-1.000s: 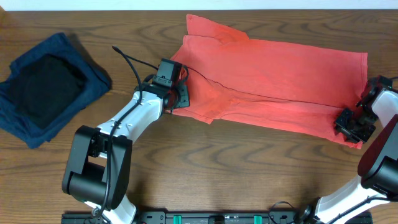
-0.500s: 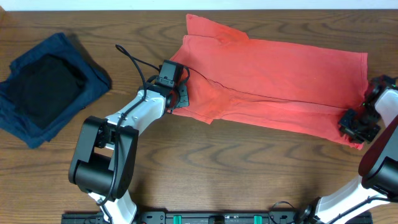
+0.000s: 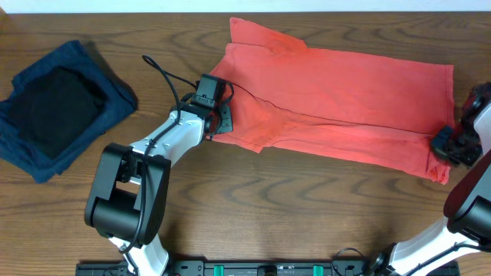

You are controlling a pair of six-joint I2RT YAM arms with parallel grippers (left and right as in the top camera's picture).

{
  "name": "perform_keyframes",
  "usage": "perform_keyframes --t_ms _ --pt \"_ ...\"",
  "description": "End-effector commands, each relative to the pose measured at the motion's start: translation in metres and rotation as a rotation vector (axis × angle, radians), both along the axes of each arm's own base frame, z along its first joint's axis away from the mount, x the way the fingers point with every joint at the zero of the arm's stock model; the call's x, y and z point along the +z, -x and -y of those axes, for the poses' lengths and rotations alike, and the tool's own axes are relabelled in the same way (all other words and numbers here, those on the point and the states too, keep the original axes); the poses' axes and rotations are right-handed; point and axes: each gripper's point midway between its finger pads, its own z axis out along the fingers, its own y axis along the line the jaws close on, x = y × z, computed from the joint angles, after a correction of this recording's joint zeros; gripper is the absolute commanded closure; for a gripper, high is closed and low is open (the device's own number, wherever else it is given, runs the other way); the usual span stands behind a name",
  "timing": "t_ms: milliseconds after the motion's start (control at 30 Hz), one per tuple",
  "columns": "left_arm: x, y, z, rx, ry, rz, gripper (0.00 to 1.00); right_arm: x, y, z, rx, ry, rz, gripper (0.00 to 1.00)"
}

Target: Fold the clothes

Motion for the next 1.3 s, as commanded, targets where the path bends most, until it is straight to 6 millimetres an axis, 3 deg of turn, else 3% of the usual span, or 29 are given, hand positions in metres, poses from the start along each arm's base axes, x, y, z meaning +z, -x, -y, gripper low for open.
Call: perform_keyframes --t_ms 0,233,533,833,1033,1267 --pt "-0.004 0.002 -0.006 0.002 -0.023 -0.011 0.94 0.011 -0.024 -0.024 0.098 -0.156 0.137 0.78" --pt "-0.005 0.004 -0.006 0.003 -0.026 -0.021 0.94 0.004 -0.011 -0.021 0.114 -0.123 0.079 0.72" --pt "-0.005 0.004 -0.006 0.003 -0.026 -0.021 0.94 -0.025 0.001 -0.016 0.103 -0.084 0.075 0.69" --pt "-0.005 0.005 -0.007 0.003 -0.027 -0.024 0.94 -0.017 0.042 0.036 -0.104 0.129 -0.071 0.64" --pt "-0.005 0.005 -0.007 0.003 -0.027 -0.025 0.94 -0.008 0.041 0.06 -0.179 0.158 -0.024 0.61" --pt "-0.005 0.005 -0.007 0.003 -0.028 -0.025 0.94 -0.005 0.039 0.068 -0.188 0.189 -0.012 0.6"
